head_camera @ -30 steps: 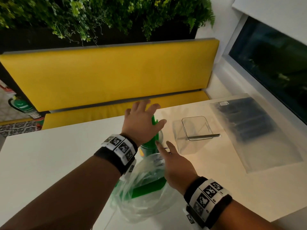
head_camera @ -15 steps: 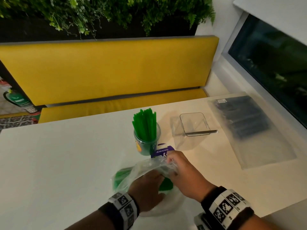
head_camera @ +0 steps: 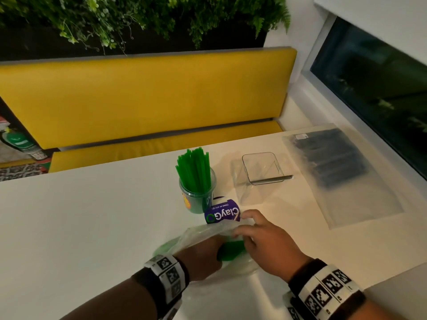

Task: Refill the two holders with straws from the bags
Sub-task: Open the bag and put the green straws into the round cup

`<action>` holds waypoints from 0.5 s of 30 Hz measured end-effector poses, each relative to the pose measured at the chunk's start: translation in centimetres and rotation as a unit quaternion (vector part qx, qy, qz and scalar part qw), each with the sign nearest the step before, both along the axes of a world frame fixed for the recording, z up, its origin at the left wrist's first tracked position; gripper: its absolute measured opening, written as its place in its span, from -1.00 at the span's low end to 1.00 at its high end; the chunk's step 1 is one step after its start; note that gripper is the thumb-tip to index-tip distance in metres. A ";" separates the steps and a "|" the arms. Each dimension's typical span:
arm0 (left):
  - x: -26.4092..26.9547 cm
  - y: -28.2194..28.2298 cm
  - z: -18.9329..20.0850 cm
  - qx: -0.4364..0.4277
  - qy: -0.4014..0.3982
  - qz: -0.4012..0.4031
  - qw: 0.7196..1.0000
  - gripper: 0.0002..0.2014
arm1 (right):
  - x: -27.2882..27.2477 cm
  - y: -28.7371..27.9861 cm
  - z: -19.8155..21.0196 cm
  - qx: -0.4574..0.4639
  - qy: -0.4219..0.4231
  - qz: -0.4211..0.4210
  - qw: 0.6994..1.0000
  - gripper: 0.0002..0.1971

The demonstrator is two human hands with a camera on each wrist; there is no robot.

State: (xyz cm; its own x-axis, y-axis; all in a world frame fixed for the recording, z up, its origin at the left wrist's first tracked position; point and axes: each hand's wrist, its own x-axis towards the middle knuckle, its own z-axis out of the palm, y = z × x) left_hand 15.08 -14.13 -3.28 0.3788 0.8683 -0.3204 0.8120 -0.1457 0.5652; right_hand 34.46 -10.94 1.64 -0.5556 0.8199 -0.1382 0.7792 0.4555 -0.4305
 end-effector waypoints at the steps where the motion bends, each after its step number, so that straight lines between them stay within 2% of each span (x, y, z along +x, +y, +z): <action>1: -0.3 0.1 0.7 0.024 0.011 -0.011 1.000 -0.74 | 0.2 0.2 -0.2 -0.013 0.002 -0.009 1.000 -0.63; 2: -0.5 0.2 1.2 0.041 0.022 -0.018 0.999 -0.76 | 0.3 0.4 -0.3 -0.033 0.014 -0.009 0.999 -0.57; 3: -0.7 0.3 1.8 0.038 0.037 -0.031 0.998 -0.68 | 0.3 0.5 -0.3 -0.062 0.040 -0.004 0.997 -0.51; 4: -0.7 0.4 2.4 0.011 0.035 -0.037 0.999 -0.64 | 0.2 0.6 -0.2 -0.095 0.073 -0.001 0.993 -0.46; 6: -0.2 0.6 3.1 -0.076 0.007 -0.039 0.996 -0.79 | 0.2 0.7 0.2 -0.167 0.133 -0.016 0.977 -0.41; 9: 0.3 0.9 4.0 -0.132 -0.008 -0.043 0.990 -0.87 | -0.1 0.9 0.5 -0.194 0.208 -0.044 0.958 -0.56; 12: 0.1 0.8 5.3 -0.119 -0.040 -0.024 0.992 -0.82 | 0.2 1.2 0.2 -0.184 0.261 -0.063 0.946 -0.60; 15: -0.5 0.4 6.6 -0.109 -0.090 -0.008 0.990 -0.81 | 0.2 1.4 0.0 -0.224 0.306 -0.058 0.924 -0.77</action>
State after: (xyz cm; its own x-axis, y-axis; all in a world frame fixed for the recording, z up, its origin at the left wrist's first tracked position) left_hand 14.57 -13.74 3.28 0.4602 0.7790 -0.4259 0.6944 -0.0169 0.7194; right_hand 34.66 -9.59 1.67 -0.5547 0.8152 -0.1666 0.3602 0.0548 -0.9313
